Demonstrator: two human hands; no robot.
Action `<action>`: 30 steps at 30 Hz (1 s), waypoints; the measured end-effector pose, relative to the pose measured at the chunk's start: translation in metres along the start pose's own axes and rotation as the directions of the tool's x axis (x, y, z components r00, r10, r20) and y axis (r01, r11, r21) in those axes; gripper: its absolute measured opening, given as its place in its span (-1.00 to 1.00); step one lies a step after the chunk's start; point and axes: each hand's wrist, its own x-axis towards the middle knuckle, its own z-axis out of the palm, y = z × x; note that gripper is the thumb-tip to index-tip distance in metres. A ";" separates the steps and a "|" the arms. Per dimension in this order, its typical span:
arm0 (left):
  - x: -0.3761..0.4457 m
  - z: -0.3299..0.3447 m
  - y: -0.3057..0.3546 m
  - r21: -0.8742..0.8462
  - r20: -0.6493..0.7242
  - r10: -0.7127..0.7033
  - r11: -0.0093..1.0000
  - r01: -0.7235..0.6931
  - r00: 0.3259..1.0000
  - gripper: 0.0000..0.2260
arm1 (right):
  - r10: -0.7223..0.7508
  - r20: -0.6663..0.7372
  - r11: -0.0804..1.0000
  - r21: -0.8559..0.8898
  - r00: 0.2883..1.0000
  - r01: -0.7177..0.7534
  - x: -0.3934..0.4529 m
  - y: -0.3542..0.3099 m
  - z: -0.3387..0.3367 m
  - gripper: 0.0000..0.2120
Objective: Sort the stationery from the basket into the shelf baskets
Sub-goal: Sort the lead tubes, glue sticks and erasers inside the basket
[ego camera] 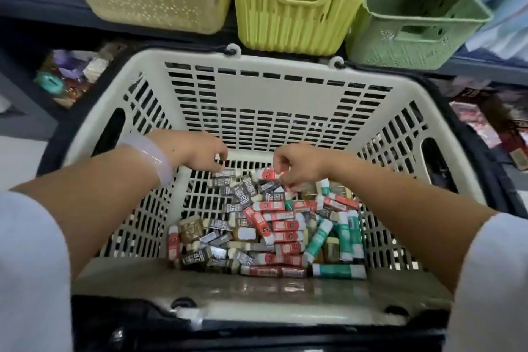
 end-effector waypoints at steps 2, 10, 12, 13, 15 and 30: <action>0.004 0.005 -0.002 -0.002 -0.005 -0.003 1.000 0.003 1.000 -0.61 | 0.003 0.048 1.000 0.016 0.999 -0.004 0.004 -0.006 0.003 -0.74; 0.027 0.049 0.013 -0.116 0.013 0.032 0.993 -0.031 0.999 -0.41 | -0.040 0.227 0.999 0.012 0.973 0.038 0.009 -0.009 0.032 -0.89; 0.030 0.058 0.017 -0.106 0.031 0.046 0.993 -0.042 0.998 -0.38 | -0.017 0.071 0.998 0.063 0.997 0.012 0.009 -0.002 0.030 -0.84; 0.031 0.061 0.017 -0.108 0.032 0.058 0.993 -0.054 0.998 -0.37 | 0.020 -0.041 0.998 0.056 0.999 -0.018 0.009 0.003 0.030 -0.78; 0.029 0.062 0.011 -0.158 0.014 0.074 0.985 -0.071 0.997 -0.36 | 0.108 -0.135 0.994 -0.001 0.985 -0.109 0.005 0.005 0.035 -0.61; 0.002 0.095 -0.023 -0.517 0.149 0.002 0.853 0.076 0.989 -0.64 | 0.031 -0.113 0.995 -0.089 0.993 -0.041 -0.006 -0.021 0.047 -0.78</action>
